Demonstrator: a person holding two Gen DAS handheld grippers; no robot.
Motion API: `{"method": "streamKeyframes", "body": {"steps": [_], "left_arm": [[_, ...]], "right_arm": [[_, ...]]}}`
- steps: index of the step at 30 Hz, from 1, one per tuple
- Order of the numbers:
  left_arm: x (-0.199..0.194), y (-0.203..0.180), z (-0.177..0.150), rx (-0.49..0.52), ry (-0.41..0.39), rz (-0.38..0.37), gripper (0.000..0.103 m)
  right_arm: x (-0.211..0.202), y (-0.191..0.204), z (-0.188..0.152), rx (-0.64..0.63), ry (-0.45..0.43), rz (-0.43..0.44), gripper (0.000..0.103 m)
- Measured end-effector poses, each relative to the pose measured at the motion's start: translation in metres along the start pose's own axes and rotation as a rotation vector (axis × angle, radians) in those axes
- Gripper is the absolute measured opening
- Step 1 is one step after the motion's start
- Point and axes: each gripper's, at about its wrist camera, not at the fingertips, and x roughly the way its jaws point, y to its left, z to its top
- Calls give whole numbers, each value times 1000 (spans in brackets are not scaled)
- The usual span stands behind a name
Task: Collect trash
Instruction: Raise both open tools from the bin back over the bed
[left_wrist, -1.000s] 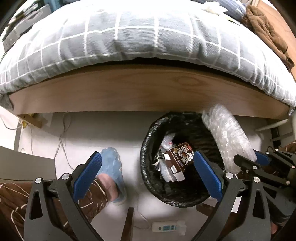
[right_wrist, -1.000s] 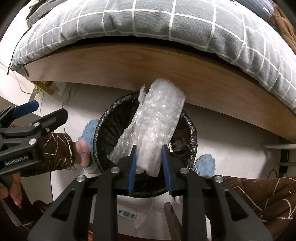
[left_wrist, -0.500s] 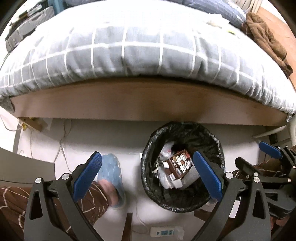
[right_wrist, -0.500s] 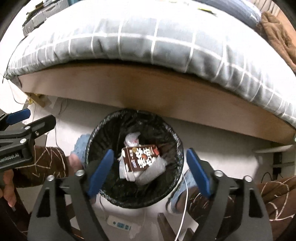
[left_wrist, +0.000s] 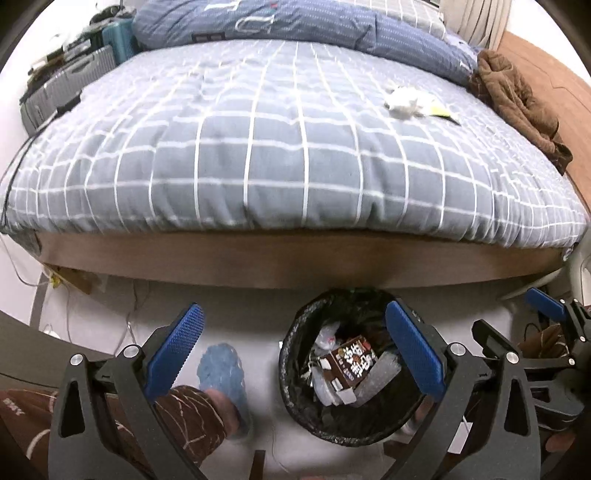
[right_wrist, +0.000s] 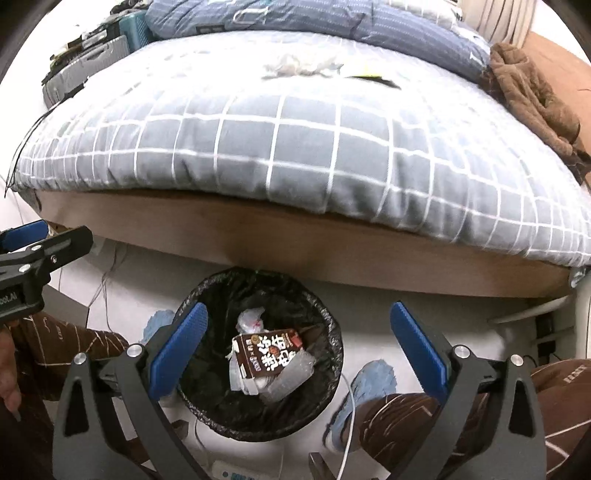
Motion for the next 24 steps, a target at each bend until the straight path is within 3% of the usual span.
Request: {"method": "streamKeyframes", "body": {"steps": [10,24], "left_arm": [[-16,-15,36,4,-79,3,97],[1,-32,88,10,-153,4,97]], "right_arm": [[-18,-22,32,32,-99,-24,95],[-25,-62,90,101,-255,-51,95]]}}
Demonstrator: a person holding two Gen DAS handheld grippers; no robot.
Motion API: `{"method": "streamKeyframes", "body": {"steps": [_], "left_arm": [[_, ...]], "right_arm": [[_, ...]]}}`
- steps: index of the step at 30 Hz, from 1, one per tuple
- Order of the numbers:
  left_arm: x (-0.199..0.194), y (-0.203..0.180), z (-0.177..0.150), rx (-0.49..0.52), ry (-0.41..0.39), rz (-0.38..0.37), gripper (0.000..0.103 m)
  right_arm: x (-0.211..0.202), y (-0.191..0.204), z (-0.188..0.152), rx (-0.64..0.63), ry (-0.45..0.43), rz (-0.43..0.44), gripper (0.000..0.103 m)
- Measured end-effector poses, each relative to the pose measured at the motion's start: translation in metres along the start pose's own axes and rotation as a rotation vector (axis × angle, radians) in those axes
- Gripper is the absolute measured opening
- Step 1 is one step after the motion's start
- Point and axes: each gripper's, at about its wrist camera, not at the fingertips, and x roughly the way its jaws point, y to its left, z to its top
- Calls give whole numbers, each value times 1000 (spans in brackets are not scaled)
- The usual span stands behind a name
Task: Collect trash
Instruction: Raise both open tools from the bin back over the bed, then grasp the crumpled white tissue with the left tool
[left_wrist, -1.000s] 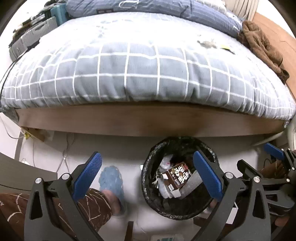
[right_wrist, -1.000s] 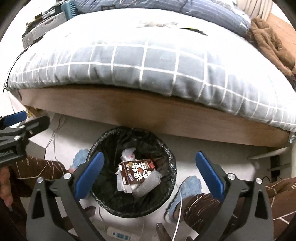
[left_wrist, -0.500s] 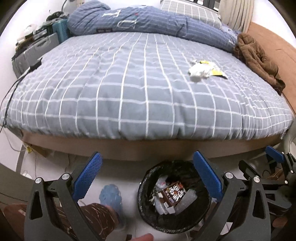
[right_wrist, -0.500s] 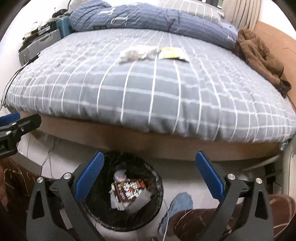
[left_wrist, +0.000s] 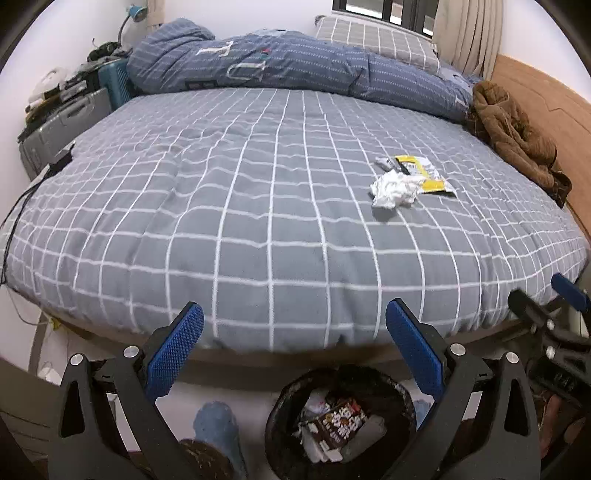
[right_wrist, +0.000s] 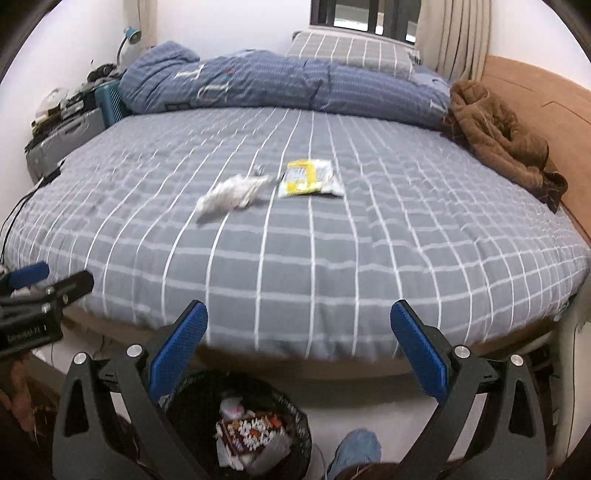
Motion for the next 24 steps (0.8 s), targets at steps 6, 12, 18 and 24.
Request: {"method": "streamKeyframes", "body": {"steps": [6,12,18,24], "left_arm": [[25,-16,15,38,5,7,97],[42,-30,36,51,-1,-11,97],[59,-42,54,61,-4,-21,97],[83,-61,71,89,10,-44,97]], "right_arm": [[19,-17,20,34,-12,-6,95],[35,-26,35,36,-12,-6,95],[46,-37,49,47,-19,-17,95],[62,-55,67,75,-16,-25,95]]}}
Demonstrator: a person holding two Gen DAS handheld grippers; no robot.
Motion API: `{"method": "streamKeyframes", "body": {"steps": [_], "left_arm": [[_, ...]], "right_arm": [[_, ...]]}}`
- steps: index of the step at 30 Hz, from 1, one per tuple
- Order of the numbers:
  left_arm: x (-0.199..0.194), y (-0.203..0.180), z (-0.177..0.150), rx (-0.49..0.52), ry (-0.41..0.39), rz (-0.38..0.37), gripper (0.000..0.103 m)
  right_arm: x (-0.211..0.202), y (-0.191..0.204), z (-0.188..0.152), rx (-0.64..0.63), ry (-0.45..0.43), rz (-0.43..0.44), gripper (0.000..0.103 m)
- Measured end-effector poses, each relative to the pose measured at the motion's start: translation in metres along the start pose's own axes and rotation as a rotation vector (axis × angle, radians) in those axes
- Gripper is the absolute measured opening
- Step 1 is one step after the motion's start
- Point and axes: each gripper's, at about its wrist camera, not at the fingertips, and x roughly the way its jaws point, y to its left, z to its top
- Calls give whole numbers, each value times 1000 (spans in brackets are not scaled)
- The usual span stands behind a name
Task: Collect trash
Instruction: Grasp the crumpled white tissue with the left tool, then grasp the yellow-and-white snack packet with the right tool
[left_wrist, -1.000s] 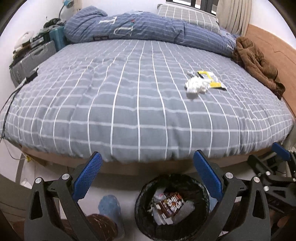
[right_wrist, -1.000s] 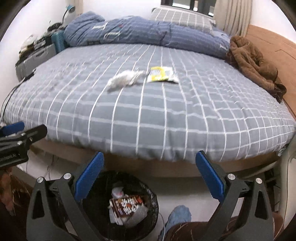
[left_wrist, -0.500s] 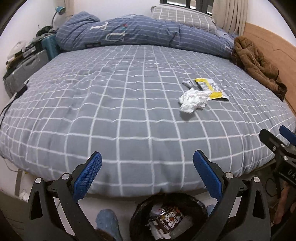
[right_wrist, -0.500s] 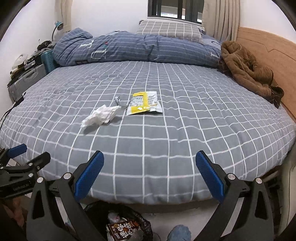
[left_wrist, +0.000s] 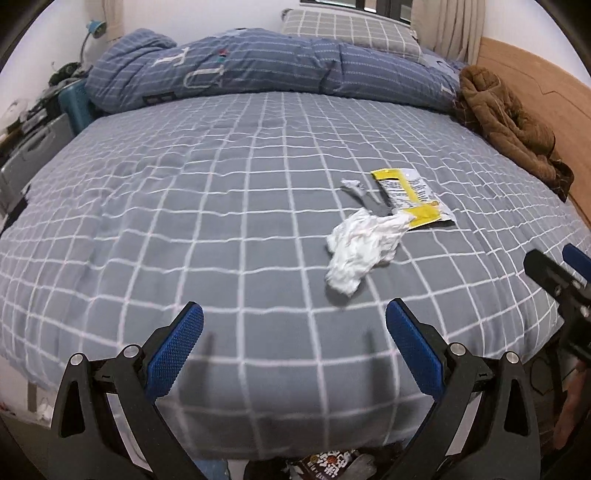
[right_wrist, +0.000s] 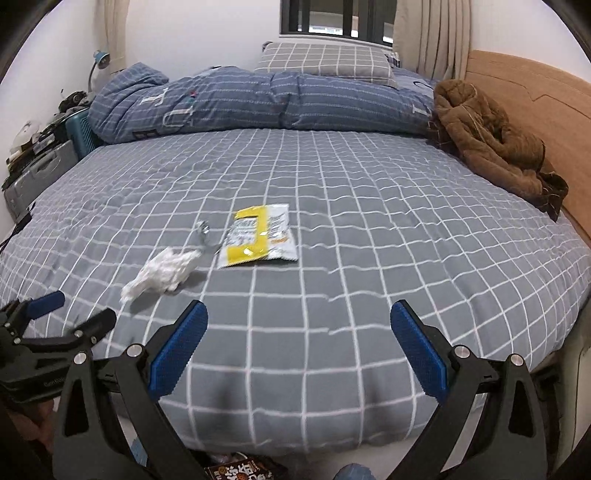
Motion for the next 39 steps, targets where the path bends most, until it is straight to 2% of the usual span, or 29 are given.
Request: {"method": "streamKeyframes", "body": {"steps": [8,14,17,19,22,23,24,25,39], "left_arm": [[35,-25,25,48,4,-36,97],[56,-34,43,85,-2,-25,95],[69,-34,46,79,33,-53,79],[76,-35,46,85,57,-78,61],[84,-37,48,105,79,-98,39],[85,-36,50,107,82,-104,35],[86,-35,52,105,84,-109,25],[86,-33,54,102,84,-117,20],[79,16,72,49,56,-57,19]], "right_arm": [[30,-9,13,-19,35,-15,95],[52,-4,22,-44,50,-17,95],[63,-3,26,-48,64,-20,95],[70,-2,30,-45,77,-14,95],[78,2,36,-51,80,-10,95],[82,4,40,-48,82,-5,95],[84,5,42,-48,84,-1,95],[88,8,45,-50,87,6,95],[154,50,70,-53,189,75,95]]}}
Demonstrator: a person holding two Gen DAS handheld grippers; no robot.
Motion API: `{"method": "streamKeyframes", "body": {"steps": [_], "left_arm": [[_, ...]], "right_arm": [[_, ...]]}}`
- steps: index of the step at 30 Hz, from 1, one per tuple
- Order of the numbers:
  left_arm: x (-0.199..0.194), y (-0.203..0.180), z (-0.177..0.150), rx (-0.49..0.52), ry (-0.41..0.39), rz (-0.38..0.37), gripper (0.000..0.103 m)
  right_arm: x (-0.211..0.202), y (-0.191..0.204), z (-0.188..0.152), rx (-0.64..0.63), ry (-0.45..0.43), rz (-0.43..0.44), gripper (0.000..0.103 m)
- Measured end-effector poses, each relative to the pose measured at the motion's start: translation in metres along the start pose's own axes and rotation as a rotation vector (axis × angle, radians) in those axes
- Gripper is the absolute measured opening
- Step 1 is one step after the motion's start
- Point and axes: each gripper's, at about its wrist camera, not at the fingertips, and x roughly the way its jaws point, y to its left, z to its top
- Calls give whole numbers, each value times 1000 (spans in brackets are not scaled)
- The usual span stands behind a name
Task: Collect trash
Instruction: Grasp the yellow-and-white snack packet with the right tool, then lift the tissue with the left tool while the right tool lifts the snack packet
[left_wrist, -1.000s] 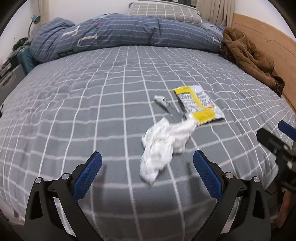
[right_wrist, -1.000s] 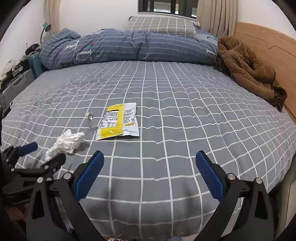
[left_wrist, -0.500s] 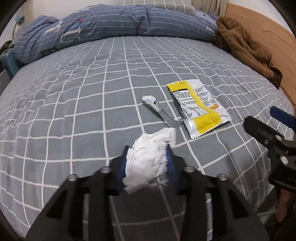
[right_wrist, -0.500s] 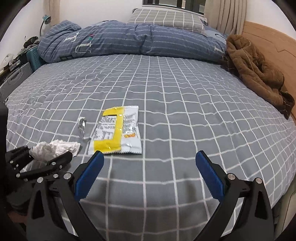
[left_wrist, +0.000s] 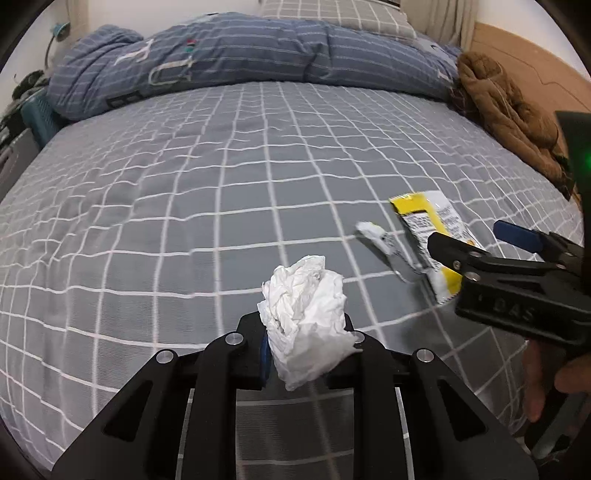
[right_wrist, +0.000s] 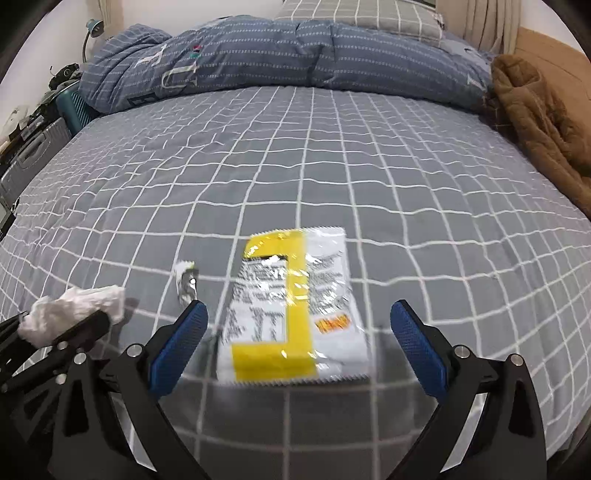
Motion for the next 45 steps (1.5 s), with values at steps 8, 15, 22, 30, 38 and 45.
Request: {"method": "streamKeyframes", "body": {"steps": [8,15,22,30,38,45], "left_arm": [[-2,13,-1,-20,2,3,19],[-3,12,-3,-23,6,-3,19],[-3,15,-3,-37,9,-4,19],[-2,15,-3,-40,18,-9,19],[-4,16,-3,-47,20,-6,19],[-10,20,-1,-58,19,-11,19]], "right_arm": [[28,1,1,17,90,9,84],[33,-4,-1,24,107,16,72],[32,-6,-3,28,112,0,56],[30,-3,-4,12,114,-7,49],[24,-6,-3,23,93,-13,45],[12,-7,0,29,68,-19,45]]}}
